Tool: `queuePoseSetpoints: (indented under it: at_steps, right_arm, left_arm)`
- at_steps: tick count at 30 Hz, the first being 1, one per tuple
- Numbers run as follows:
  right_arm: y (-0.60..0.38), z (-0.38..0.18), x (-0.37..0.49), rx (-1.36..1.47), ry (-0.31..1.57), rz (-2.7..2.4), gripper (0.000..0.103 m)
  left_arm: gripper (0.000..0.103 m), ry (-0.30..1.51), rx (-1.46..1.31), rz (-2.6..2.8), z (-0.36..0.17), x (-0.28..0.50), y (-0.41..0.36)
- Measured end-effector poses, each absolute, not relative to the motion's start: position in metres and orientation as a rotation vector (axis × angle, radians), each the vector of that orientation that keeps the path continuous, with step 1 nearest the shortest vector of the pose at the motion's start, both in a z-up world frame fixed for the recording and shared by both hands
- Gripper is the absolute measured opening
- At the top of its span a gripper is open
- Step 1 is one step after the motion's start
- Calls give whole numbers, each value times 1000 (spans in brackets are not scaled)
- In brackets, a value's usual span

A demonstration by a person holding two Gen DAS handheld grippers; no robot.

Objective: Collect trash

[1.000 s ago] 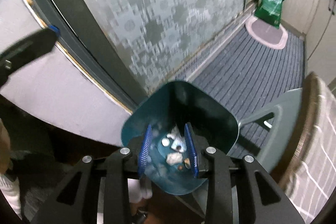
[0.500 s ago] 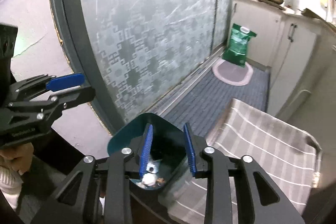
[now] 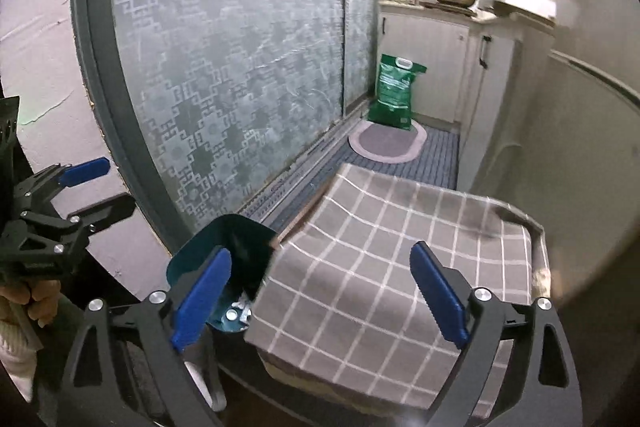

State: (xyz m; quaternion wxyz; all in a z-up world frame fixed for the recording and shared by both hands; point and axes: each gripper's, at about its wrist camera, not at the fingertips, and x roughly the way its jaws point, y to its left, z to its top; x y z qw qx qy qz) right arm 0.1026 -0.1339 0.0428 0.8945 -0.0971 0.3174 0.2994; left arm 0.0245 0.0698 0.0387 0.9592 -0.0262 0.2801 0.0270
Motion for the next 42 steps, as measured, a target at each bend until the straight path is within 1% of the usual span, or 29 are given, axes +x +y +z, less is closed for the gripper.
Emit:
queuePoseSetpoints:
  at_steps: [4, 15, 21, 42]
  right_arm:
    - [-143, 36, 95, -215, 667, 623, 99]
    - [-144, 18, 88, -253, 700, 634, 99]
    - [-143, 23, 84, -248, 674, 653, 99]
    - [-140, 21, 85, -246, 676, 646, 100]
  left_arm:
    - [100, 576, -65, 57, 34, 24, 63]
    - [100, 601, -63, 78, 20, 21, 55]
    - [100, 602, -71, 84, 20, 20, 55]
    - [100, 622, -85, 103, 17, 22, 63]
